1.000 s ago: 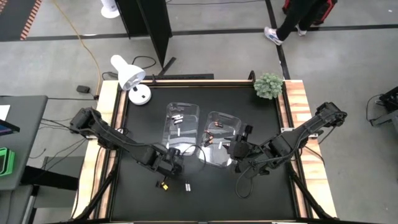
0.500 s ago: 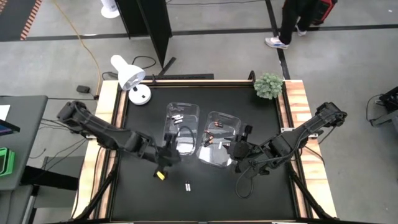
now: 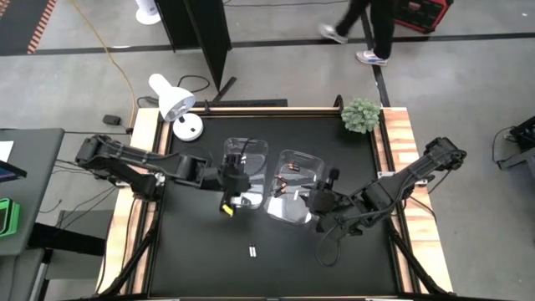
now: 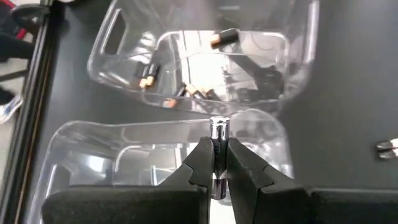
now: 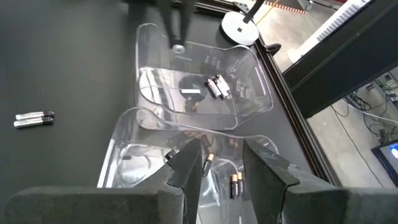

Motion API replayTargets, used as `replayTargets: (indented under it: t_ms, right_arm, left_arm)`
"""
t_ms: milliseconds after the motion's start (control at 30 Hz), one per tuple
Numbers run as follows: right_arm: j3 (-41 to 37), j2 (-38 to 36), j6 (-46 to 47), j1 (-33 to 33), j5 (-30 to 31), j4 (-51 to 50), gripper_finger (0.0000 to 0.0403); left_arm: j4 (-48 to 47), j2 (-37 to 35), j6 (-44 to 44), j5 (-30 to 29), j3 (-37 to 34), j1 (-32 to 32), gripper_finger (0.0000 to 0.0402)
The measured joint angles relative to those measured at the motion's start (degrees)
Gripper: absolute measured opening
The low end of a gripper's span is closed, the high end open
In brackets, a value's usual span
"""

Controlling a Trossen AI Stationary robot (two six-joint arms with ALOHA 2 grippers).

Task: Sort batteries
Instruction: Put the white battery into the left transparent bin

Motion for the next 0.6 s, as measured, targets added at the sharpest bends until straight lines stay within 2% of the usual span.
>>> replayTargets:
  t_ms: [433, 600]
  right_arm:
    - [0.0, 0.0, 1.5, 2.1, -0.1, -0.2, 0.0132]
    - [0.0, 0.0, 2.0, 2.2, -0.2, -0.2, 0.0132]
  left_arm:
    - [0.2, 0.4, 5.0, 7.1, 0.0, 8.7, 0.0021]
    - [0.3, 1.6, 6.9, 7.6, 0.0, 9.8, 0.0021]
